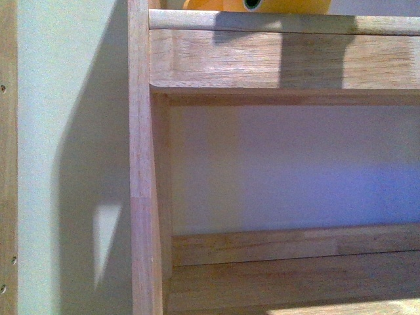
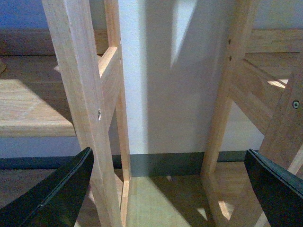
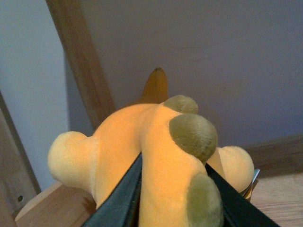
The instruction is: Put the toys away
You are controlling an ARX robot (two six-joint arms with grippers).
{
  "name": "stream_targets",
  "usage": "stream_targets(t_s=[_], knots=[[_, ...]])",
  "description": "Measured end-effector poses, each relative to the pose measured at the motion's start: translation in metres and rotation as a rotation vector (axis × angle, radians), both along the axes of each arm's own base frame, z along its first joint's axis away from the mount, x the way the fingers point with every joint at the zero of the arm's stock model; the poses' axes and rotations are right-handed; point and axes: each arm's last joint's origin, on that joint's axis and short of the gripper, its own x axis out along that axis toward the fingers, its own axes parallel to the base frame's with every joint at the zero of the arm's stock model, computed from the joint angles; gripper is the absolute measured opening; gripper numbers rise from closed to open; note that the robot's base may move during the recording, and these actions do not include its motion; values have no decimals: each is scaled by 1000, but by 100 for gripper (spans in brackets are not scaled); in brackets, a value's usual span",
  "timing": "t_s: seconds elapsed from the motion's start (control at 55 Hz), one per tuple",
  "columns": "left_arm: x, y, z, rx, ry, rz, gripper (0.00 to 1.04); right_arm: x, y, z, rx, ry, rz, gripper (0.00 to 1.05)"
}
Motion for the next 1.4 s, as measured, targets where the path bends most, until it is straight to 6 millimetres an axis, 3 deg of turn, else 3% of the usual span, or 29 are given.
stream_targets(t_s=[0.472, 0.727, 0.999, 1.254, 1.399], knots=[[0, 0, 0, 0, 0, 0, 98, -2, -7, 2, -10, -13, -120, 100], [0, 0, 0, 0, 0, 0, 98, -9, -11, 10, -17, -61, -165, 98], [0, 0, 0, 0, 0, 0, 98, -31, -21, 27, -9, -161, -189, 98], [0, 0, 0, 0, 0, 0, 98, -64, -40, 28, -6, -229, -231, 98], [0, 0, 0, 0, 0, 0, 98, -106, -62, 8, -40, -219, -316, 98]])
